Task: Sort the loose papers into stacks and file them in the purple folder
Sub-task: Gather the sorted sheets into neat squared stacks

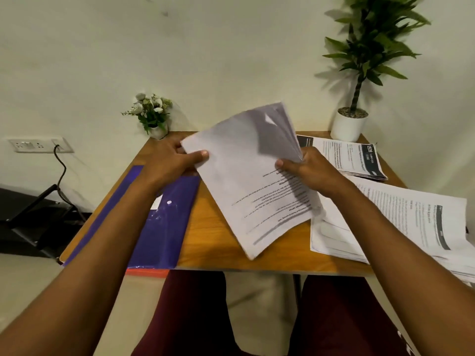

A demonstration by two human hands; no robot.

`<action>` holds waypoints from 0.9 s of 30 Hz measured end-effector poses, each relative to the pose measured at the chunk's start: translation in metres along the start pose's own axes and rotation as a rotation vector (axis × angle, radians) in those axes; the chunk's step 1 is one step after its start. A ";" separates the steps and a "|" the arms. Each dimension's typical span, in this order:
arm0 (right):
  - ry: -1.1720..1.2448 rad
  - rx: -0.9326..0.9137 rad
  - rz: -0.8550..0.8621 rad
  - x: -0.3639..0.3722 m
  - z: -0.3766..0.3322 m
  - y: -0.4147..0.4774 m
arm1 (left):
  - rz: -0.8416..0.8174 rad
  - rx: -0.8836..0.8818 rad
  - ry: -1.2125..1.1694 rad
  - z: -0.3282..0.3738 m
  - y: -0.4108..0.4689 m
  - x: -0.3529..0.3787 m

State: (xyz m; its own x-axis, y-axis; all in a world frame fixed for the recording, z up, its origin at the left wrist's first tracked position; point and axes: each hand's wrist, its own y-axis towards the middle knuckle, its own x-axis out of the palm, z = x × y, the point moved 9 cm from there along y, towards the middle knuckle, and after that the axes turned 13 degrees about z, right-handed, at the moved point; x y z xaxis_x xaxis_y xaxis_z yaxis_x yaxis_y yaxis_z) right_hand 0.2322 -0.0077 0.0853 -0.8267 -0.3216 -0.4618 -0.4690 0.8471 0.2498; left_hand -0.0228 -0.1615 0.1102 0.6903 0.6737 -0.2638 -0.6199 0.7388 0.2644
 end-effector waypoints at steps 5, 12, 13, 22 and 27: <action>0.240 0.235 0.174 0.002 0.036 -0.012 | -0.112 -0.247 -0.235 -0.051 -0.038 0.052; 0.412 0.220 0.238 0.002 0.031 -0.020 | 0.074 -0.055 -0.336 -0.015 -0.040 0.062; 0.417 0.198 0.245 -0.002 0.027 -0.020 | 0.093 -0.017 -0.329 -0.010 -0.038 0.059; 0.367 0.129 0.307 -0.004 0.027 -0.026 | 0.194 0.112 -0.368 -0.003 -0.038 0.054; 0.298 0.086 0.309 -0.004 0.017 -0.023 | 0.354 0.208 -0.232 0.000 -0.038 0.045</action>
State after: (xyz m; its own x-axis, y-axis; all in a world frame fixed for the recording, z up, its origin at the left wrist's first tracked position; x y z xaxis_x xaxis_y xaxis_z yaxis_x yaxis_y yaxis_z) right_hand 0.2514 -0.0188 0.0671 -0.9837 -0.1445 -0.1073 -0.1680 0.9508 0.2601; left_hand 0.0316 -0.1595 0.0881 0.5300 0.8438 0.0844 -0.7605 0.4289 0.4875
